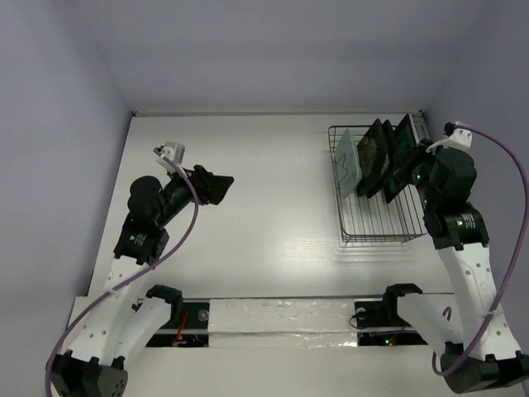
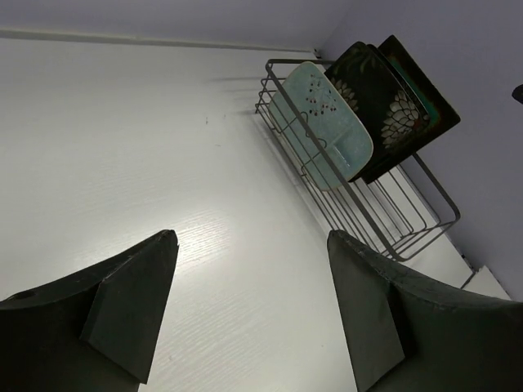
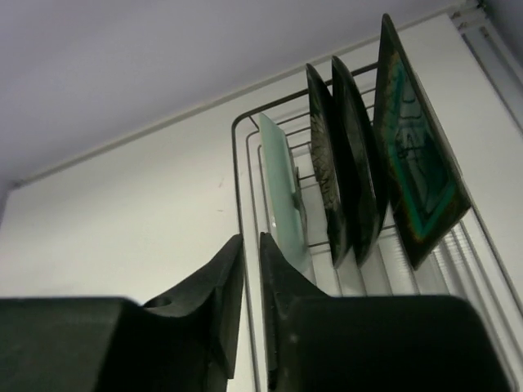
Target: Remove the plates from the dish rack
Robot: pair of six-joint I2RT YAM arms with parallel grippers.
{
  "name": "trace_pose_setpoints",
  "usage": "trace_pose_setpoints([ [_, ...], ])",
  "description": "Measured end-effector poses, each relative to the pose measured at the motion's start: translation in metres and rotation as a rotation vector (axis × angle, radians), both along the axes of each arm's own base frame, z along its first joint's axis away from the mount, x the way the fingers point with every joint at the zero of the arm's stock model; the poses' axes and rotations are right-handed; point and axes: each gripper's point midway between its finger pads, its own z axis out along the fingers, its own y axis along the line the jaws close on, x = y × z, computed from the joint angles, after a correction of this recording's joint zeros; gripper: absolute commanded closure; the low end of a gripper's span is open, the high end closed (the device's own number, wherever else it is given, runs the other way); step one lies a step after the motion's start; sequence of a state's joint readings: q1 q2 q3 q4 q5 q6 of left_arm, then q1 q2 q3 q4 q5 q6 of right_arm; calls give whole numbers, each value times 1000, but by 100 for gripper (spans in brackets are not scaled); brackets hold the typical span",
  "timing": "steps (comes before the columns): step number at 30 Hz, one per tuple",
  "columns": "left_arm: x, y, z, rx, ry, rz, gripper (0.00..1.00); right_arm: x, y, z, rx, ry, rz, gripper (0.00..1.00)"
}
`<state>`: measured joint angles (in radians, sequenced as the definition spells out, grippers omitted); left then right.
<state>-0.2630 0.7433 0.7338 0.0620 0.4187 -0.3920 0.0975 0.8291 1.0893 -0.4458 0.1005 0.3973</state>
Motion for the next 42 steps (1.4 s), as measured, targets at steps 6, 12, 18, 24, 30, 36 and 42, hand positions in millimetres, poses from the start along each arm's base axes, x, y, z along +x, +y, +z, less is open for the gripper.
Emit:
trace_pose_setpoints([
  [6, -1, 0, -1, 15, -6, -7, 61, 14, 3, 10, 6, 16, 4, 100],
  [12, -6, -7, -1, 20, -10, -47, 100, 45, -3, 28, -42, 36, -29, 100],
  [18, -11, -12, -4, 39, -8, -47, 100, 89, -31, 21, -100, 119, -114, 100],
  [24, -18, -21, -9, 57, 1, -70, 96, 129, -66, 25, -193, 233, -202, 39],
  [30, -20, -27, -18, 81, 21, -89, 85, 134, -96, 3, -279, 366, -267, 30],
  [36, -14, -31, -29, 100, 57, -95, 83, 126, -124, -39, -316, 504, -309, 36],
  [42, -12, -31, -34, 105, 70, -96, 83, 125, -129, -87, -322, 625, -270, 39],
])
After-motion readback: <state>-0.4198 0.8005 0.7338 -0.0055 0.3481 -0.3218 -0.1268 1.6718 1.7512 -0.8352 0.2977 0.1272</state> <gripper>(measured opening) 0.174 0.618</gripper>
